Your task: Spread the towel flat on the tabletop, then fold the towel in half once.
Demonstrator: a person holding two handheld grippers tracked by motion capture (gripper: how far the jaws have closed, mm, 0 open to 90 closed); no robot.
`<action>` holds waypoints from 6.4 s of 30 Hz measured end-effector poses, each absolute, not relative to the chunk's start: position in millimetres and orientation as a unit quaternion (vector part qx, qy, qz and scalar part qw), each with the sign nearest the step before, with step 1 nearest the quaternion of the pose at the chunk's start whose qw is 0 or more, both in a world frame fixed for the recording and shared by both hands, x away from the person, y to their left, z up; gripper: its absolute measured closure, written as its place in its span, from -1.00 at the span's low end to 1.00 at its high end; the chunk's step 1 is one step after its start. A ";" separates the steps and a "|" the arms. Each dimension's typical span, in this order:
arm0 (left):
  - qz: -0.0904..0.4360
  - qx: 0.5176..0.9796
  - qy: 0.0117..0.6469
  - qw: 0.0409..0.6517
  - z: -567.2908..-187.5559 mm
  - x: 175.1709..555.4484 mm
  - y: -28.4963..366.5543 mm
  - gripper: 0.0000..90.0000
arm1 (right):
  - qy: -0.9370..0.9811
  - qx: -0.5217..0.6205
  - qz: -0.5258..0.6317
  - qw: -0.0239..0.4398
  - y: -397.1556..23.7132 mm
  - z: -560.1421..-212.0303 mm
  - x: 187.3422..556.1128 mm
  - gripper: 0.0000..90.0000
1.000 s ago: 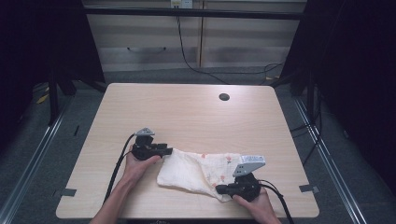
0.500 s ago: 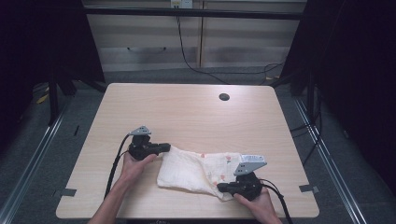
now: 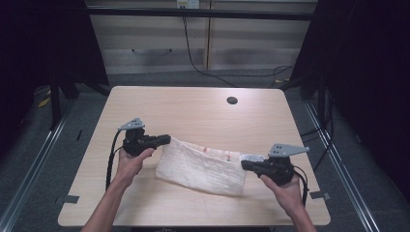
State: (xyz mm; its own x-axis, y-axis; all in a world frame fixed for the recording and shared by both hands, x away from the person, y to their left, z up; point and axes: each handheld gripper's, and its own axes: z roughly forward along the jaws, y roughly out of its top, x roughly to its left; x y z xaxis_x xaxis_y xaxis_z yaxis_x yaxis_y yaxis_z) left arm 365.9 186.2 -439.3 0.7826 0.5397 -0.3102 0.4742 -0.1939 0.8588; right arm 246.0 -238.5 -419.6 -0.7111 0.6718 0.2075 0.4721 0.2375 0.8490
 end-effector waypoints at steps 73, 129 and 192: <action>0.060 0.744 0.304 0.592 -437.7 339.8 207.6 0.91 | 0.733 0.406 0.537 0.102 -263.3 -412.4 295.8 1.00; 0.008 0.798 0.318 0.513 -481.5 270.1 221.0 0.34 | 0.775 0.413 0.475 0.050 -258.7 -478.3 203.7 0.57; 0.028 0.856 0.308 0.415 -505.9 320.1 172.9 0.79 | 0.826 0.398 0.395 0.060 -234.7 -504.4 276.3 0.89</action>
State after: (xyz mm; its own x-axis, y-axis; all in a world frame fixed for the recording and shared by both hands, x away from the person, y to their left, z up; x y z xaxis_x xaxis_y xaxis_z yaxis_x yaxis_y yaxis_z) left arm 320.1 172.9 -505.9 0.8090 0.5498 -0.2080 0.5035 -0.4655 0.7278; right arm 276.3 -234.7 -504.4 -0.6759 0.7046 0.2158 0.6107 0.3717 0.6992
